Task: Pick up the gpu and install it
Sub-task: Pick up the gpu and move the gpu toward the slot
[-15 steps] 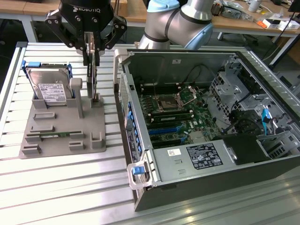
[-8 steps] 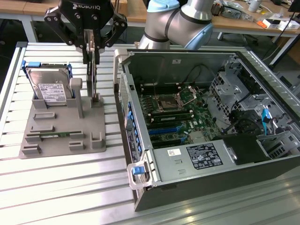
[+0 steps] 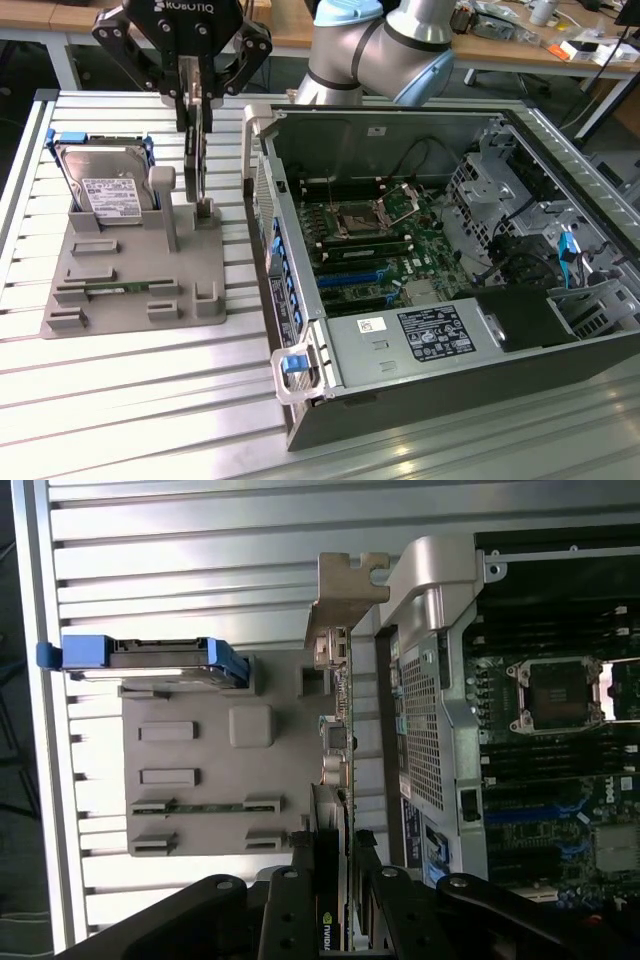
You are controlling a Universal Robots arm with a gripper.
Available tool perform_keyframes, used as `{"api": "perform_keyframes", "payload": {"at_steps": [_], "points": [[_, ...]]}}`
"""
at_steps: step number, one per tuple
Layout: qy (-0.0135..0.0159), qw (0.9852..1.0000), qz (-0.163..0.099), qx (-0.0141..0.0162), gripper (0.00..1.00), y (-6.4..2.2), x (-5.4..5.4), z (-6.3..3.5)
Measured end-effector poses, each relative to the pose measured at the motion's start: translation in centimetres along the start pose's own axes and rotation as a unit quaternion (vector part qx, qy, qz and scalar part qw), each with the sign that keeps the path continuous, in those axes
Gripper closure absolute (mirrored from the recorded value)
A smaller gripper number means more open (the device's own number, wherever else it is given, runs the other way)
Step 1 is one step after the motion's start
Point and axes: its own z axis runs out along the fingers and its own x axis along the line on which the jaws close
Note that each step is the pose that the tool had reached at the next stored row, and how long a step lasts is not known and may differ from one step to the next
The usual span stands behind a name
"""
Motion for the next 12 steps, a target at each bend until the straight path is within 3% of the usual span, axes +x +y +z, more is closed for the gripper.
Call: {"api": "perform_keyframes", "payload": {"at_steps": [12], "points": [[0.0000, 1.0000, 0.000, 0.0000, 0.74, 0.03, -0.02, -0.64]]}}
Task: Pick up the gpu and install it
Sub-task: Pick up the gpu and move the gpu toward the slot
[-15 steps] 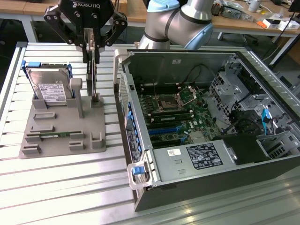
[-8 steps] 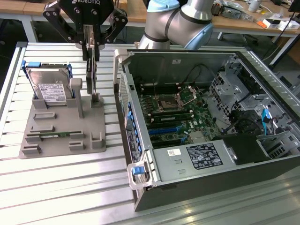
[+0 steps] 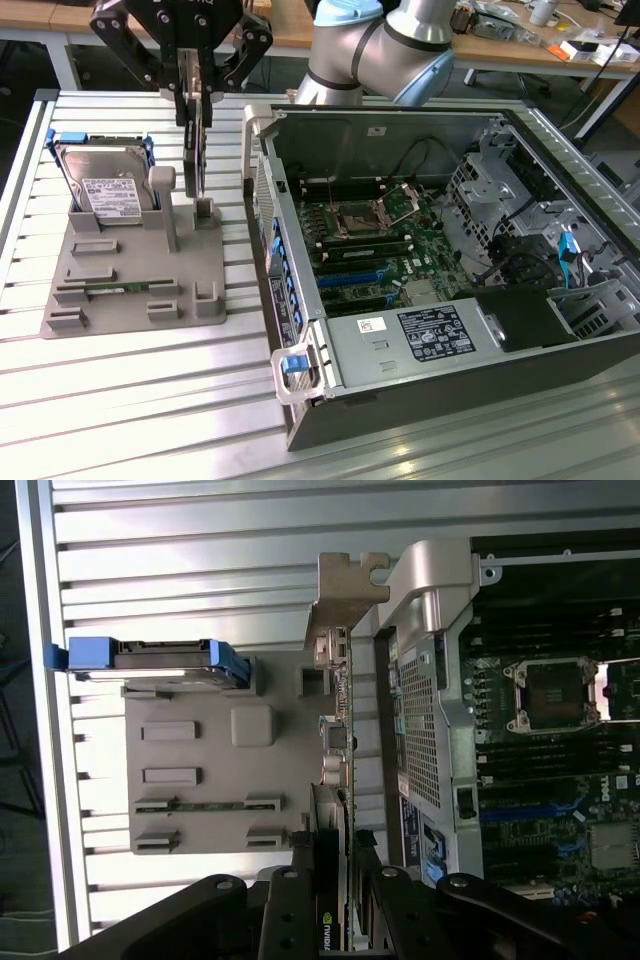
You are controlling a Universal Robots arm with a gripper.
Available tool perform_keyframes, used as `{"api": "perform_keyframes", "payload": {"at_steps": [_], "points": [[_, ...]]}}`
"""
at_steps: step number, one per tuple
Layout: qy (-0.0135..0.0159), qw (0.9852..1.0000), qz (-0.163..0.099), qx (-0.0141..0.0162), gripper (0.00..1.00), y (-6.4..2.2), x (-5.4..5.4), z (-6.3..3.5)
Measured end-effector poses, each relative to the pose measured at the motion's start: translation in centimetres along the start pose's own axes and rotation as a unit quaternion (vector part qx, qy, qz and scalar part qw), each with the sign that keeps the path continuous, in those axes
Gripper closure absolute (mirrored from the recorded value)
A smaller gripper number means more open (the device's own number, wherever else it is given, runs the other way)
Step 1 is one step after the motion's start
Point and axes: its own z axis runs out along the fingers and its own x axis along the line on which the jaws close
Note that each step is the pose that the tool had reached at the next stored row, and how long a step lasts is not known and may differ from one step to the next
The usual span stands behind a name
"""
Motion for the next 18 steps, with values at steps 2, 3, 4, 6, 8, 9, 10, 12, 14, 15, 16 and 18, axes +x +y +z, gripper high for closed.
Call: {"api": "perform_keyframes", "payload": {"at_steps": [2, 3, 4, 6, 8, 9, 10, 12, 14, 15, 16, 18], "points": [[0.0000, 1.0000, 0.000, 0.0000, 0.74, 0.00, 0.0, -0.07], [0.0000, 1.0000, 0.000, 0.0000, 0.74, 0.01, 0.0, -0.16], [0.0000, 1.0000, 0.000, 0.0000, 0.74, 0.01, 0.0, -0.24], [0.0000, 1.0000, 0.000, 0.0000, 0.74, 0.02, 0.0, -0.47], [0.0000, 1.0000, 0.000, 0.0000, 0.74, 0.03, 0.0, -0.66], [0.0000, 1.0000, 0.000, 0.0000, 0.74, 0.04, 0.0, -0.75], [0.0000, 1.0000, 0.000, 0.0000, 0.74, 0.04, 0.0, -0.83], [0.0000, 1.0000, 0.000, 0.0000, 0.74, 0.10, -0.8, -0.82], [0.0000, 1.0000, 0.000, 0.0000, 0.74, 0.13, -1.2, -0.81], [0.0000, 1.0000, 0.000, 0.0000, 0.74, 0.14, -1.4, -0.80], [0.0000, 1.0000, 0.000, 0.0000, 0.74, 0.15, -1.5, -0.79], [0.0000, 1.0000, 0.000, 0.0000, 0.74, 0.18, -1.9, -0.79]]}}
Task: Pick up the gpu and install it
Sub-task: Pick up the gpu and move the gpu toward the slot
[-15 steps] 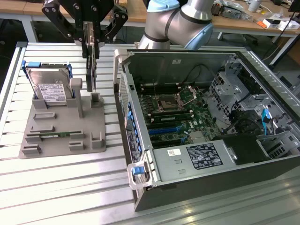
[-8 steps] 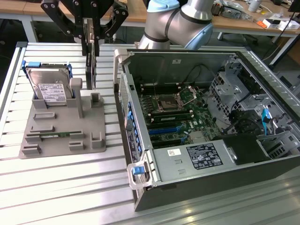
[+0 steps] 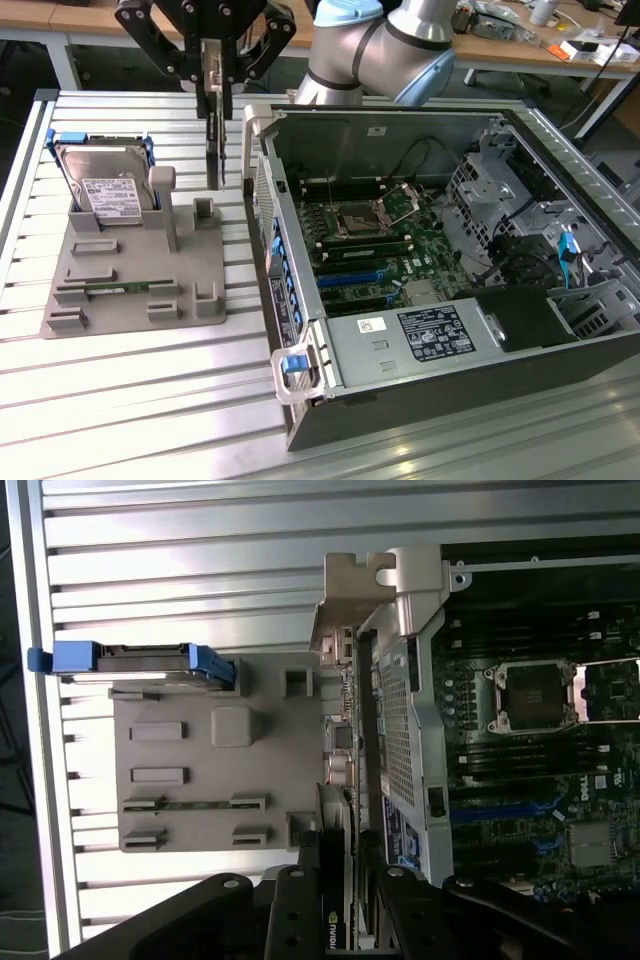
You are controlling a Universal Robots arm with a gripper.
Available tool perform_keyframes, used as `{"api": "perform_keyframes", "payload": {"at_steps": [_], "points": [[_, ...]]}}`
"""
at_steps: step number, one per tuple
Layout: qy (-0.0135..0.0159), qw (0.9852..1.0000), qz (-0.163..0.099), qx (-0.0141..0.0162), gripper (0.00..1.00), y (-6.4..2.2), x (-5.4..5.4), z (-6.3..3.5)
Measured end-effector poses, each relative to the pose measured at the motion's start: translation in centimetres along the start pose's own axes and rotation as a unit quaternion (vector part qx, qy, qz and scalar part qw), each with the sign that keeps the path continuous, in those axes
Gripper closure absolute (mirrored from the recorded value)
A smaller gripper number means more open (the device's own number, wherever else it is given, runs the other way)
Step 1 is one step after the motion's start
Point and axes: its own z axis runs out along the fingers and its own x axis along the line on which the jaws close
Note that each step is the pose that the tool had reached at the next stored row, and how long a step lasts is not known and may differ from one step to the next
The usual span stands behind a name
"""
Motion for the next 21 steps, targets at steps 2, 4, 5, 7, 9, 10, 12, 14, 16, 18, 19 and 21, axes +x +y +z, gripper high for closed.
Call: {"api": "perform_keyframes", "payload": {"at_steps": [2, 4, 5, 7, 9, 10, 12, 14, 16, 18, 19, 21], "points": [[0.0000, 1.0000, 0.000, 0.0000, 0.74, 0.02, -0.3, 0.01], [0.0000, 1.0000, 0.000, 0.0000, 0.74, 0.04, -0.6, 0.02], [0.0000, 1.0000, 0.000, 0.0000, 0.74, 0.05, -0.7, 0.02], [0.0000, 1.0000, 0.000, 0.0000, 0.74, 0.07, -1.0, 0.02], [0.0000, 1.0000, 0.000, 0.0000, 0.74, 0.12, -1.6, 0.05], [0.0000, 1.0000, 0.000, 0.0000, 0.74, 0.15, -1.9, 0.05], [0.0000, 1.0000, 0.000, 0.0000, 0.74, 0.18, -2.4, 0.07], [0.0000, 1.0000, 0.000, 0.0000, 0.74, 0.20, -2.6, 0.07], [0.0000, 1.0000, 0.000, 0.0000, 0.74, 0.22, -3.0, 0.08], [0.0000, 1.0000, 0.000, 0.0000, 0.74, 0.25, -3.3, 0.10], [0.0000, 1.0000, 0.000, 0.0000, 0.74, 0.26, -3.4, 0.10], [0.0000, 1.0000, 0.000, 0.0000, 0.74, 0.30, -4.0, 0.11]]}}
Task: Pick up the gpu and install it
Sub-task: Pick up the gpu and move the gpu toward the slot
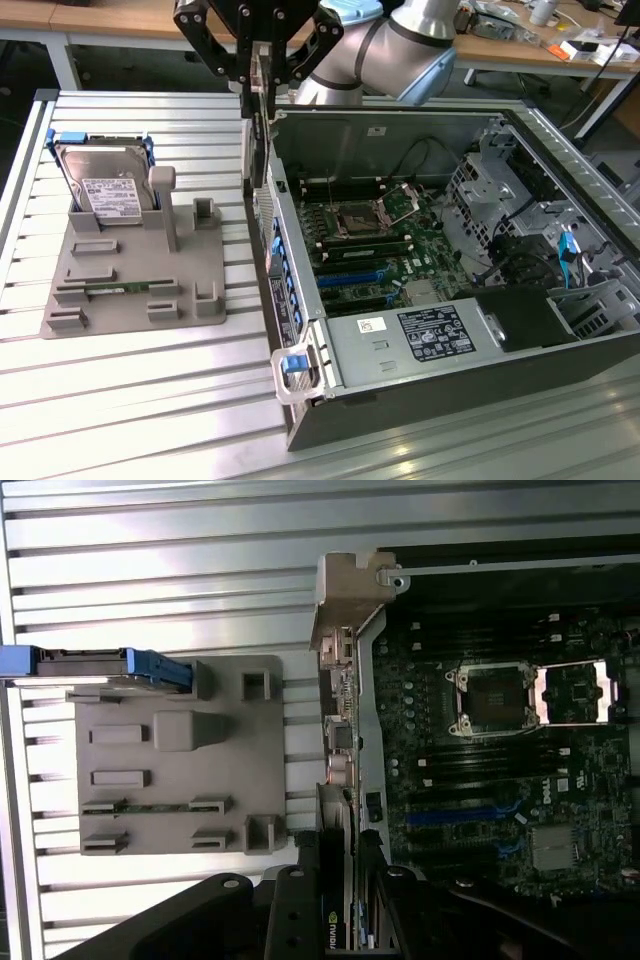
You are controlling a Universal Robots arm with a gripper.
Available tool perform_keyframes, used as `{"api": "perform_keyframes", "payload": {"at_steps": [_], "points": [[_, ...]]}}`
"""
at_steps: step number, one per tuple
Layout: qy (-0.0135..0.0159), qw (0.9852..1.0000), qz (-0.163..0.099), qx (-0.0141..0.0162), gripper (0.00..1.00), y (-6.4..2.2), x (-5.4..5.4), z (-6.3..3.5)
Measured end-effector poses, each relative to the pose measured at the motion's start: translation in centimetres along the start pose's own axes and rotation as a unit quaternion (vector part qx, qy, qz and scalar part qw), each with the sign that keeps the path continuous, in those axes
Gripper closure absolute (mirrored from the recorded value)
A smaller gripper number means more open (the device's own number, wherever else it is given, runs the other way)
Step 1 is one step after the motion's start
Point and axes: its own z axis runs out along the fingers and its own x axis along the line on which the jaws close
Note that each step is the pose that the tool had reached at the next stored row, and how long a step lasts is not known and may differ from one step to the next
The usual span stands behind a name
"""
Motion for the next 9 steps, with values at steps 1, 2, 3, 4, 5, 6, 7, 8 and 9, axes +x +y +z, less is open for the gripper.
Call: {"api": "perform_keyframes", "payload": {"at_steps": [1, 2, 3, 4, 5, 6, 7, 8, 9], "points": [[0.0000, 1.0000, 0.000, 0.0000, 0.74, 0.02, -0.3, 0.01], [0.0000, 1.0000, 0.000, 0.0000, 0.74, 0.05, -0.6, 0.02], [0.0000, 1.0000, 0.000, 0.0000, 0.74, 0.07, -1.0, 0.03], [0.0000, 1.0000, 0.000, 0.0000, 0.74, 0.09, -1.1, 0.03], [0.0000, 1.0000, 0.000, 0.0000, 0.74, 0.10, -1.3, 0.04], [0.0000, 1.0000, 0.000, 0.0000, 0.74, 0.11, -1.4, 0.04], [0.0000, 1.0000, 0.000, 0.0000, 0.74, 0.13, -1.7, 0.05], [0.0000, 1.0000, 0.000, 0.0000, 0.74, 0.15, -1.9, 0.06], [0.0000, 1.0000, 0.000, 0.0000, 0.74, 0.15, -2.0, 0.06]]}}
